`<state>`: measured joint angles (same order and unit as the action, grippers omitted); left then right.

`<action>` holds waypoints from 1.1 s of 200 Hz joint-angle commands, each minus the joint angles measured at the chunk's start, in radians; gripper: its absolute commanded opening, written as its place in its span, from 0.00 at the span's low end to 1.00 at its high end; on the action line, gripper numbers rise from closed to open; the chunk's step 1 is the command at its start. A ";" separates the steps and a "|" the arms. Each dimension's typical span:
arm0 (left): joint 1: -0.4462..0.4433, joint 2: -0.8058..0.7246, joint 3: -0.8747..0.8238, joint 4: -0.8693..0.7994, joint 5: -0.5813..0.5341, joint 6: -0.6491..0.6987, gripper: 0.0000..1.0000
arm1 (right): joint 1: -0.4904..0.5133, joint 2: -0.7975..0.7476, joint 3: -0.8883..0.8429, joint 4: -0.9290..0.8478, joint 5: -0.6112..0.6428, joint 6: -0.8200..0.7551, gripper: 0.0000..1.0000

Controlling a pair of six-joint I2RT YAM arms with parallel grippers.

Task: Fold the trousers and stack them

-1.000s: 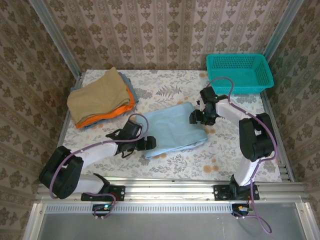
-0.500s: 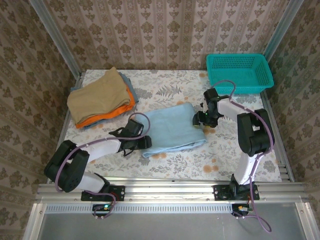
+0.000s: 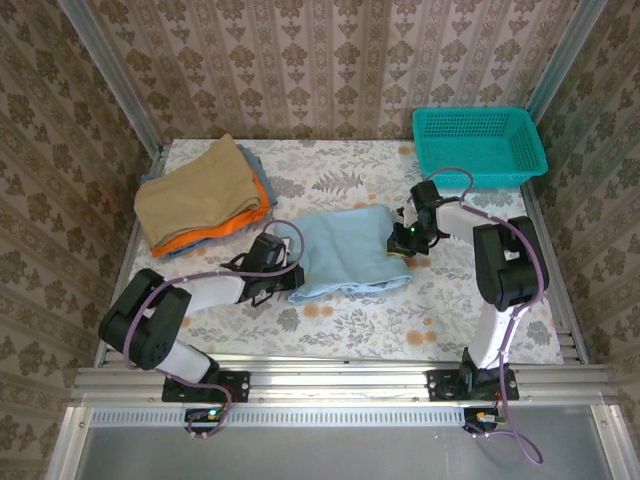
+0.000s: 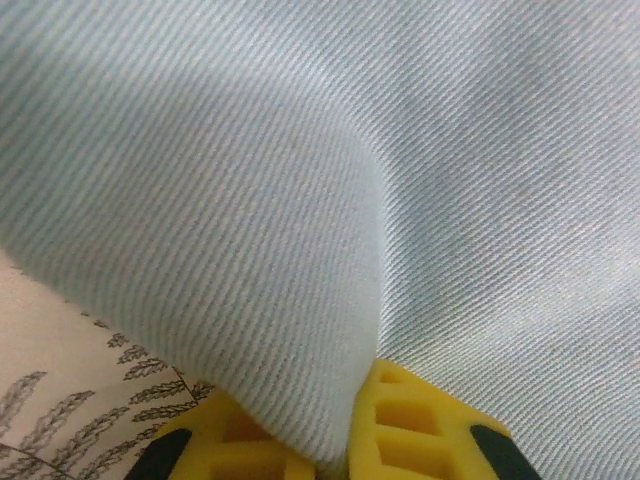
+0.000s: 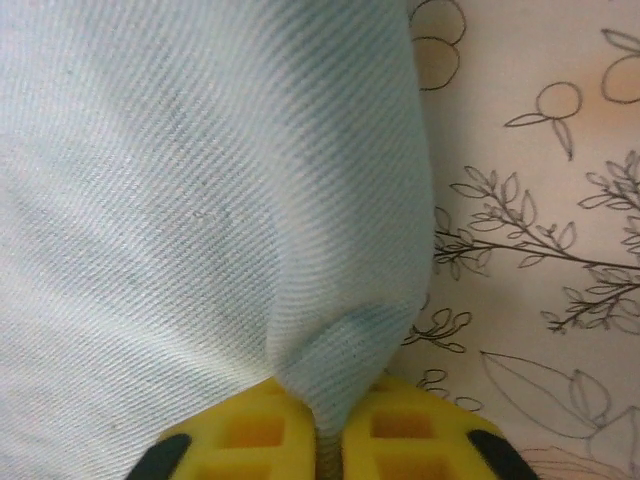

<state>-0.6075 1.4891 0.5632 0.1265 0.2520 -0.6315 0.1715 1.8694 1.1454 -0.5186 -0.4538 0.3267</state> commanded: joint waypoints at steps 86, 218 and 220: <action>0.044 -0.267 0.241 -0.412 -0.052 0.145 0.00 | 0.013 -0.298 -0.015 0.012 0.025 0.114 0.00; 0.488 -0.314 0.638 -0.820 -0.144 0.389 0.00 | 0.285 0.042 0.757 -0.064 0.079 0.149 0.00; 0.498 -0.314 0.640 -0.818 -0.145 0.391 0.00 | 0.287 0.052 0.772 -0.062 0.077 0.149 0.00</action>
<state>-0.1993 1.2083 1.1419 -0.6373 0.1535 -0.3172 0.4400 1.8065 1.7618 -0.6014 -0.3771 0.4637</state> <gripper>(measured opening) 0.096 0.068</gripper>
